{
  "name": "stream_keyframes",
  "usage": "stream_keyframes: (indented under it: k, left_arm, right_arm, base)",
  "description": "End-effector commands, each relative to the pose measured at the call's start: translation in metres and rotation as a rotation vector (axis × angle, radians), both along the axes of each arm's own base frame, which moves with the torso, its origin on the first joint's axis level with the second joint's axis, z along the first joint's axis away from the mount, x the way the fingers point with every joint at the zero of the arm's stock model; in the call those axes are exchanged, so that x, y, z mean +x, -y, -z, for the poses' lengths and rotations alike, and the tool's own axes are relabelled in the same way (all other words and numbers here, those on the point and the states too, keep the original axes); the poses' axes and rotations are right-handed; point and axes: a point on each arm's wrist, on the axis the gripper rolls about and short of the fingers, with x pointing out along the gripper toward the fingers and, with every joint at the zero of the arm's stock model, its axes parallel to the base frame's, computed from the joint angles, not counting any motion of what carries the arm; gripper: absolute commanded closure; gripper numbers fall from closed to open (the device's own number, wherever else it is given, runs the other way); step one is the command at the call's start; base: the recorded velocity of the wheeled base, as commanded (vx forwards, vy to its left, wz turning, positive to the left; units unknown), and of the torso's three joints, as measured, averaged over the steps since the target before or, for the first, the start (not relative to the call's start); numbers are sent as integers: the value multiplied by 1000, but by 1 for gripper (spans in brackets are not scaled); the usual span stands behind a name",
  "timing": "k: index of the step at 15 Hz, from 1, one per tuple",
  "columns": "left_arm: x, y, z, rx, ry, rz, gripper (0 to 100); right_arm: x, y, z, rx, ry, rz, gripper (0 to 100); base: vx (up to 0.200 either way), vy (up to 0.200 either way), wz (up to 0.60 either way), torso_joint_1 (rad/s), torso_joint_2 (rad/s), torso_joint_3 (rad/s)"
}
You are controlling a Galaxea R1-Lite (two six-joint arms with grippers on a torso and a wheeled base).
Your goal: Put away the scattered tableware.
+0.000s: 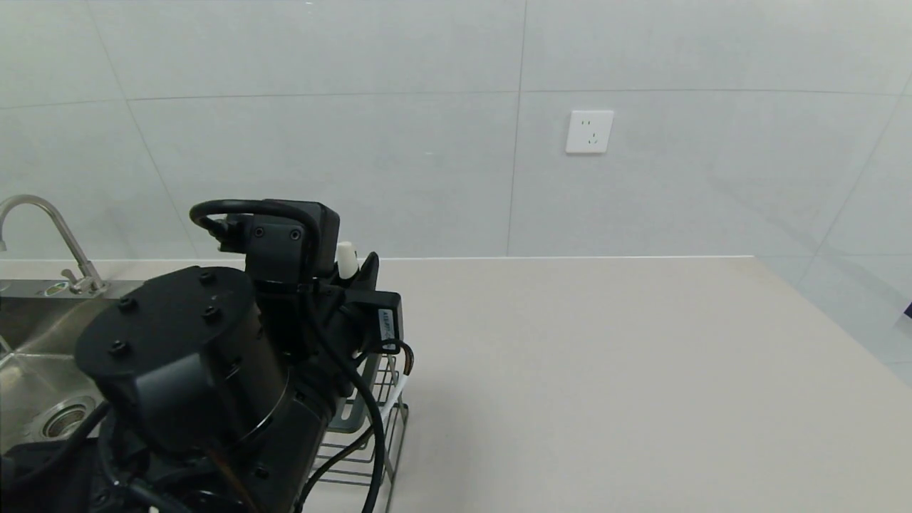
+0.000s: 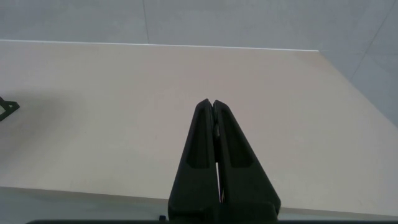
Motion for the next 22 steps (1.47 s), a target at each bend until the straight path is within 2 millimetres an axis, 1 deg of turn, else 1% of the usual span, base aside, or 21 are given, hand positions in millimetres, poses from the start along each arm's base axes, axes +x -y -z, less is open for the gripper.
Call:
stream_keyframes:
  k: [1,6,10,11,14,15,18,19,21,22]
  left_arm:
    - [2,2,5,13,-11,0,100]
    - [4,4,12,9,-29,-2,100]
    - [4,-2,18,6,-47,-9,100]
    - [3,-3,19,8,-50,1,0]
    - [10,-8,19,19,-49,-8,0]
    - [9,-8,18,16,-45,-3,0]
    - [0,-18,-1,57,11,35,0]
    - [-5,-21,-4,104,37,130,0]
    - [-14,-33,-7,191,92,264,0]
    - [-13,-42,-10,243,151,322,0]
  right_arm:
    - [0,0,0,-1,-1,-1,100]
    - [0,0,0,-1,-1,-1,100]
    - [0,0,0,-1,-1,-2,100]
    - [0,0,0,-1,0,-1,100]
    - [0,0,0,-1,-1,-1,100]
    - [0,0,0,-1,-1,-1,100]
    - [0,0,0,-1,-1,-1,100]
    - [0,0,0,-1,-1,-1,100]
    - [0,0,0,-1,-1,-1,100]
    - [0,0,0,-1,-1,-1,100]
  base:
    - [0,0,0,0,0,0]
    - [0,0,0,0,0,0]
    - [0,0,0,0,0,0]
    - [0,0,0,0,0,0]
    - [0,0,0,0,0,0]
    - [0,0,0,0,0,0]
    - [0,0,0,0,0,0]
    - [0,0,0,0,0,0]
    - [0,0,0,0,0,0]
    - [0,0,0,0,0,0]
